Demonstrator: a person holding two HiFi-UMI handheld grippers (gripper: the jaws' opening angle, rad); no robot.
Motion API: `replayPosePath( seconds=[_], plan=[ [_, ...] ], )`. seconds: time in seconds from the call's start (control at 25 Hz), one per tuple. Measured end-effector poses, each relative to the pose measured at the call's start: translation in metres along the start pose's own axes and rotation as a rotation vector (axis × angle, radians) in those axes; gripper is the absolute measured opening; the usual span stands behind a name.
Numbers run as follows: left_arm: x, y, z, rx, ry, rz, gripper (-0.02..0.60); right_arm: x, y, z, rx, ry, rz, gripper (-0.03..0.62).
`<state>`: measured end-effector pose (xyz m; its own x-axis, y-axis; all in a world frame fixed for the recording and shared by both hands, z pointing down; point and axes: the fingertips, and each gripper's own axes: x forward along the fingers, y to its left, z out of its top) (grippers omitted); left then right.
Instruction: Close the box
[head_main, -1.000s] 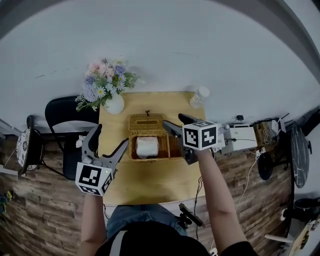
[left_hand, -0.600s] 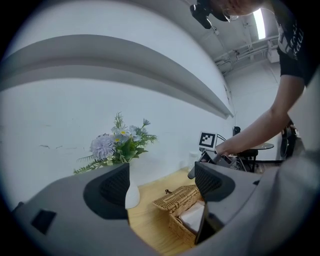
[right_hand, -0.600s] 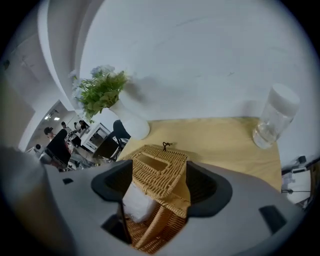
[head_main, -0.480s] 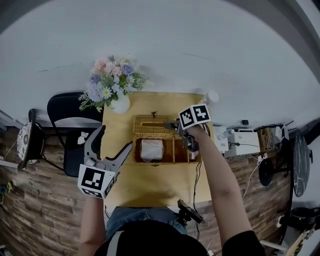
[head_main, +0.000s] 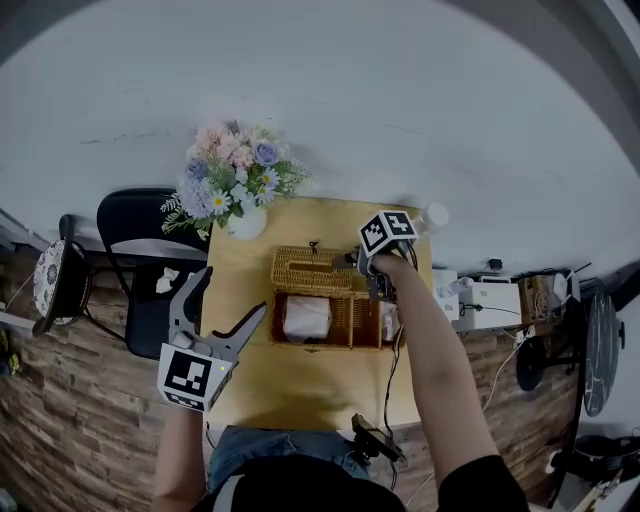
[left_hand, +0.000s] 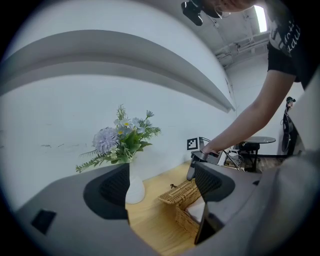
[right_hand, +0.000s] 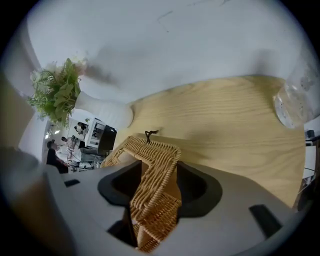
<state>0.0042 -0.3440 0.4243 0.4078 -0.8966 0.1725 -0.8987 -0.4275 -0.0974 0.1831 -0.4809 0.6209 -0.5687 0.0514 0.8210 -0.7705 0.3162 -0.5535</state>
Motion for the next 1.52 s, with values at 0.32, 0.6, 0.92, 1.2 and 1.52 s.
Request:
replayPosePath(
  seconds=[0.32, 0.6, 0.92, 1.2, 1.52],
  plan=[
    [-0.003, 0.001, -0.011, -0.014, 0.018, 0.023, 0.413, 0.009, -0.008, 0.008, 0.082, -0.039, 0.113, 0.209],
    [-0.006, -0.002, -0.008, -0.008, -0.004, 0.023, 0.413, -0.009, 0.001, 0.016, -0.002, -0.156, 0.119, 0.189],
    [-0.015, -0.006, 0.002, 0.004, -0.037, 0.030, 0.413, -0.044, 0.017, 0.023, -0.152, -0.310, 0.062, 0.127],
    [-0.027, -0.012, 0.014, 0.021, -0.071, 0.026, 0.413, -0.069, 0.034, 0.017, -0.303, -0.408, -0.037, 0.121],
    [-0.047, -0.018, 0.018, 0.024, -0.069, 0.011, 0.413, -0.093, 0.056, 0.001, -0.537, -0.579, -0.193, 0.123]
  ],
)
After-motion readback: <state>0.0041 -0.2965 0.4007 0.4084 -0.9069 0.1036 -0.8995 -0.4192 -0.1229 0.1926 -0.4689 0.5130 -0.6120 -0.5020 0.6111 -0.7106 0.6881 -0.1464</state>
